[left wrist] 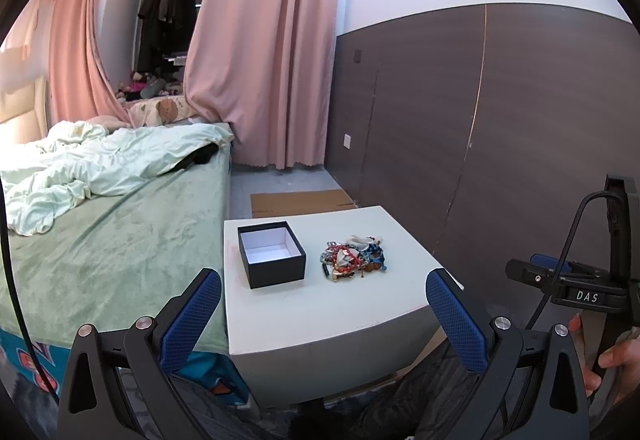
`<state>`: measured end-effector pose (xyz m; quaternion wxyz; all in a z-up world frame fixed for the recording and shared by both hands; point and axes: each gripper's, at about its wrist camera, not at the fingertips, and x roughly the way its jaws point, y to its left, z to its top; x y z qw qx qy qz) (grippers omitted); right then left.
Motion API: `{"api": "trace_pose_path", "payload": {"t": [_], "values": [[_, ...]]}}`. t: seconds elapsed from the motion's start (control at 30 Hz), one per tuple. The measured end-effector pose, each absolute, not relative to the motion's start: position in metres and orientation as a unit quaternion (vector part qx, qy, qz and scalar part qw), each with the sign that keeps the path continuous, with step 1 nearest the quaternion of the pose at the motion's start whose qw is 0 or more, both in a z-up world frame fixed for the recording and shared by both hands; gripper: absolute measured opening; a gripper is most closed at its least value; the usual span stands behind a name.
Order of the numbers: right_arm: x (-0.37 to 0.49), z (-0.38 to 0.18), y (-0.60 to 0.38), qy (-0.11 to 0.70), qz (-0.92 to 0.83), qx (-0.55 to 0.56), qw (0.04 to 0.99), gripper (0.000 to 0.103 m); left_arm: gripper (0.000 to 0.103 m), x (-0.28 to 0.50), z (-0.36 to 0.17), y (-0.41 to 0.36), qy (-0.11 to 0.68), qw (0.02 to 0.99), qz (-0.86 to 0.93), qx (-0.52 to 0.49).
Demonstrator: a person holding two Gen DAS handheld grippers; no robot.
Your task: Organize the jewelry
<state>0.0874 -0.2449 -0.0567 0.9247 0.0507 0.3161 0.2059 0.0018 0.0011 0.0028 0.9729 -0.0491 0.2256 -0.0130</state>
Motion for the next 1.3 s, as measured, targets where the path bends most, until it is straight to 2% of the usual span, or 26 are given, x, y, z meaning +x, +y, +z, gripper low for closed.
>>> {"api": "trace_pose_path", "payload": {"t": [0.5,0.63,0.73,0.9,0.93,1.0,1.1,1.23,1.3], "values": [[0.132,-0.044,-0.246,0.346,0.236,0.095,0.903,0.091,0.102,0.047,0.002,0.004,0.257,0.964,-0.042,-0.058],[0.158,-0.046,-0.244,0.358,0.241,0.103,0.896,0.091,0.098,0.073,0.005,-0.002,0.268,0.96,-0.059,-0.045],[0.182,-0.05,-0.241,0.371,0.249,0.117,0.887,0.091,0.092,0.093,0.002,-0.002,0.281,0.955,-0.074,-0.059],[0.221,-0.061,-0.237,0.391,0.249,0.135,0.876,0.09,0.073,0.133,-0.015,-0.005,0.318,0.942,-0.09,-0.057],[0.229,-0.065,-0.236,0.397,0.251,0.139,0.872,0.09,0.073,0.14,-0.02,-0.005,0.324,0.94,-0.092,-0.06],[0.243,-0.074,-0.232,0.408,0.252,0.142,0.866,0.084,0.071,0.152,-0.028,-0.003,0.333,0.936,-0.095,-0.064],[0.267,-0.088,-0.226,0.43,0.254,0.153,0.853,0.08,0.061,0.171,-0.039,-0.001,0.354,0.928,-0.098,-0.069],[0.294,-0.108,-0.219,0.457,0.252,0.164,0.837,0.071,0.058,0.194,-0.054,0.003,0.374,0.918,-0.102,-0.087],[0.307,-0.119,-0.216,0.47,0.252,0.171,0.829,0.067,0.053,0.208,-0.063,0.004,0.385,0.912,-0.105,-0.092]]}}
